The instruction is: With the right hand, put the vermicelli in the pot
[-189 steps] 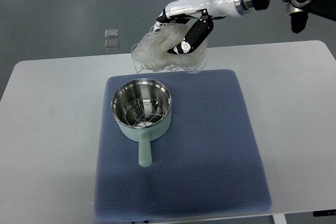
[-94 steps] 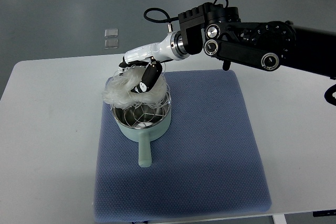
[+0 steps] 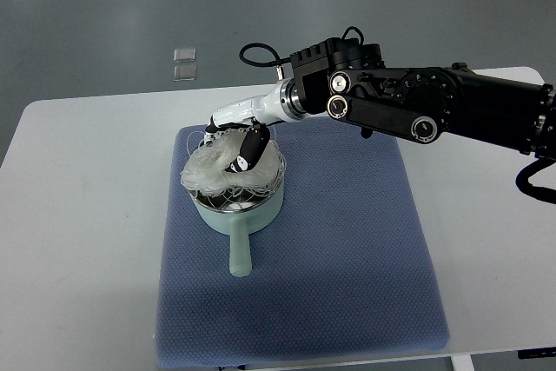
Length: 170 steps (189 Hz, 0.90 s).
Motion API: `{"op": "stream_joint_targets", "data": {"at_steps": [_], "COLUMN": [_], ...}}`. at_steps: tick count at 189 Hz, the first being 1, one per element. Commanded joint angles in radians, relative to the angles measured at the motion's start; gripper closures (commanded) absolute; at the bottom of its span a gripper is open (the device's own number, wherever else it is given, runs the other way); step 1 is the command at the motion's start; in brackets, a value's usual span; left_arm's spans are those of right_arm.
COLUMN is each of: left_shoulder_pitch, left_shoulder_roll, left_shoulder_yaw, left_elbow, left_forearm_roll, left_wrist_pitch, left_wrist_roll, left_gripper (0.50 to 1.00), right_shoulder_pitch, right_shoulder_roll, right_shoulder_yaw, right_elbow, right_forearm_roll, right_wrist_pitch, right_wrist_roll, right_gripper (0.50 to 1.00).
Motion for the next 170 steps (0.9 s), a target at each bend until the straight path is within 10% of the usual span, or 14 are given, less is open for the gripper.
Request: {"op": "stream_joint_targets", "data": {"at_steps": [1, 94, 170], "left_shoulder_pitch": [0.000, 0.000, 0.000], "left_shoulder_roll": [0.000, 0.000, 0.000], "left_shoulder_yaw": [-0.001, 0.000, 0.000], "left_elbow": [0.003, -0.003, 0.003], "left_forearm_roll": [0.000, 0.000, 0.000], "left_wrist_pitch": [0.000, 0.000, 0.000], "left_wrist_roll": [0.000, 0.000, 0.000], "left_gripper": [0.500, 0.500, 0.500], "right_shoulder_pitch": [-0.003, 0.012, -0.512], "right_shoulder_roll": [-0.005, -0.105, -0.040], "right_shoulder_yaw": [0.004, 0.355, 1.069], "right_elbow": [0.000, -0.002, -0.034], "right_forearm_roll": [0.002, 0.055, 0.574], "right_wrist_pitch": [0.003, -0.003, -0.256], "right_wrist_roll": [-0.001, 0.010, 0.133], "right_gripper": [0.589, 0.576, 0.574]}}
